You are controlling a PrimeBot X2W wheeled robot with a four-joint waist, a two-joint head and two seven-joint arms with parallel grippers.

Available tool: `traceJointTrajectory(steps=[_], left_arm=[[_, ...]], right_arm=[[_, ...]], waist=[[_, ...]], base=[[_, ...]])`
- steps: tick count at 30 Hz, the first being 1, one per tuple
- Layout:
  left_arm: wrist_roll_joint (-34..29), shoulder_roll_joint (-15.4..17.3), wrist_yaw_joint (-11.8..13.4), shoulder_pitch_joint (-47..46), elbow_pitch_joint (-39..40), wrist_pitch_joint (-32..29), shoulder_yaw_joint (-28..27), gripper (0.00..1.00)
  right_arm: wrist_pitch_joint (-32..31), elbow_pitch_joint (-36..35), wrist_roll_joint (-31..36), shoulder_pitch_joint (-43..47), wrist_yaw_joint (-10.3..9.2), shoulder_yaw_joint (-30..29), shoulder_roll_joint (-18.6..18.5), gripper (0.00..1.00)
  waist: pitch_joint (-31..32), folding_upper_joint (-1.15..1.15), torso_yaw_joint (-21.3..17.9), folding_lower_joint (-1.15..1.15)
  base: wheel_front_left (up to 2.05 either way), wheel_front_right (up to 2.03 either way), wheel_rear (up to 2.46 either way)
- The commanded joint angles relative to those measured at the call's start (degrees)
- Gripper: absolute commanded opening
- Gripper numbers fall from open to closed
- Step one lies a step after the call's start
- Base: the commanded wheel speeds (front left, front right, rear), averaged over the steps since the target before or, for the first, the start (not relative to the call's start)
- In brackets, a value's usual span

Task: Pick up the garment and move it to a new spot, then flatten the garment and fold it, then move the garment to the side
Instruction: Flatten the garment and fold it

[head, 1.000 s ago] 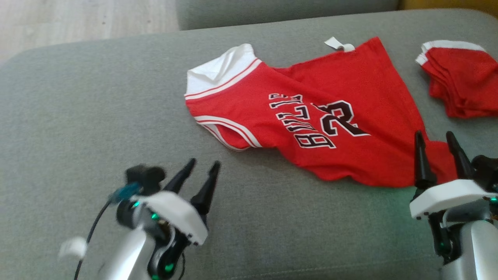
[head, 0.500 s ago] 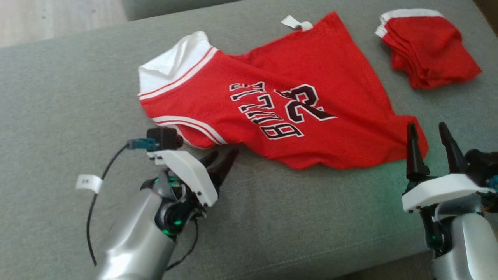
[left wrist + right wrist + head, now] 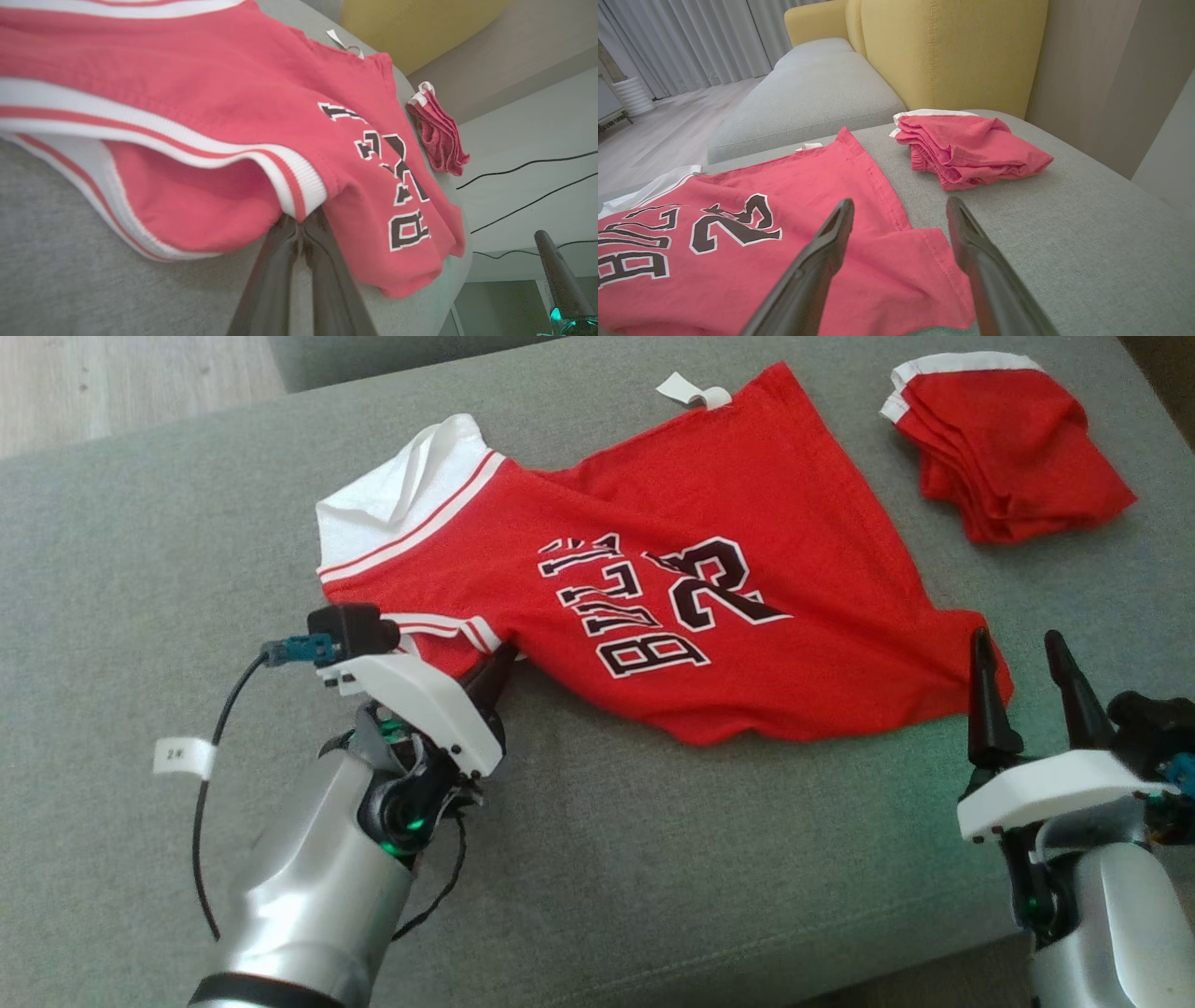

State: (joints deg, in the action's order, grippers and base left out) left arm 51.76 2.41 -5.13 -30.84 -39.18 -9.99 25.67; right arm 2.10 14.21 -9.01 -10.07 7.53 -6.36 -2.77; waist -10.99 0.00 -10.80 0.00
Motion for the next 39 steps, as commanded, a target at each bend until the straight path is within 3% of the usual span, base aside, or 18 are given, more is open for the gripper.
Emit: traceJointTrajectory(steps=[1, 7, 15, 18, 22, 28, 33, 34, 35, 36, 39], left_arm=[[-0.23, 0.53, -0.61, -2.83, 2.07, 1.14, -1.05, 0.00], [-1.94, 2.11, -0.93, -6.01, 7.51, 0.07, 0.44, 0.00], [-3.15, 7.84, 1.65, -18.29, 13.72, -19.55, 3.87, 0.00], [-4.21, 9.80, 2.31, -22.96, 13.09, -23.68, 4.33, 0.00], [-2.98, 10.03, 2.56, -26.31, 10.14, -26.81, 3.61, 0.00], [-4.86, 11.42, -0.33, -34.71, 2.73, -23.96, 3.76, 0.00], [-1.43, 9.01, -1.39, -39.06, -2.81, -19.59, 0.66, 0.00], [-0.56, 8.38, -1.61, -39.52, -3.79, -19.31, 0.36, 0.06], [-0.28, 8.02, -1.77, -39.83, -4.82, -19.14, 0.54, 0.88], [-0.75, 8.06, -1.95, -40.05, -5.59, -19.10, 1.52, 1.00], [-0.35, 7.85, -2.27, -39.65, -6.72, -18.33, 3.36, 1.00]], right_arm=[[0.91, -1.51, -0.20, -1.63, -0.04, 0.98, -0.16, 1.00], [1.04, -1.14, -0.99, -1.81, -0.04, 1.05, -0.13, 1.00], [3.53, 0.50, -5.31, -4.81, -0.04, 5.23, -0.11, 1.00], [5.48, 2.40, -7.99, -6.21, -0.04, 8.20, -0.11, 1.00], [7.28, 4.36, -10.51, -7.90, -0.04, 12.03, -0.11, 1.00], [10.85, 7.41, -16.60, -11.78, -0.04, 20.16, -0.11, 1.00], [12.14, 9.41, -18.37, -13.72, -0.04, 22.84, -0.11, 1.00], [12.28, 9.83, -18.50, -13.94, -0.04, 23.01, -0.11, 1.00], [12.39, 10.34, -18.50, -14.14, -0.04, 23.20, -0.11, 1.00], [12.47, 10.85, -18.49, -14.31, -0.04, 23.36, -0.11, 1.00], [12.65, 12.18, -17.96, -14.59, -0.04, 23.05, -0.11, 1.00]], waist=[[0.30, 0.00, 0.12, 0.00], [-0.10, 0.00, -1.20, 0.00], [-5.92, 0.00, -9.01, 0.00], [-7.61, 0.00, -12.62, 0.00], [-9.29, 0.00, -16.22, 0.00], [-12.45, 0.00, -21.48, 0.00], [-13.41, 0.00, -22.20, 0.00], [-13.43, 0.00, -21.99, 0.00], [-13.36, 0.00, -21.66, 0.00], [-13.22, 0.00, -21.26, 0.00], [-12.12, 0.00, -19.60, 0.00]], base=[[0.00, 0.00, 0.00], [0.00, 0.00, 0.00], [0.00, 0.00, 0.00], [0.00, 0.00, 0.00], [0.00, 0.00, 0.00], [0.00, 0.00, 0.00], [0.00, 0.00, 0.00], [0.00, 0.00, 0.00], [0.00, 0.00, 0.00], [0.00, 0.00, 0.00], [0.00, 0.00, 0.00]])
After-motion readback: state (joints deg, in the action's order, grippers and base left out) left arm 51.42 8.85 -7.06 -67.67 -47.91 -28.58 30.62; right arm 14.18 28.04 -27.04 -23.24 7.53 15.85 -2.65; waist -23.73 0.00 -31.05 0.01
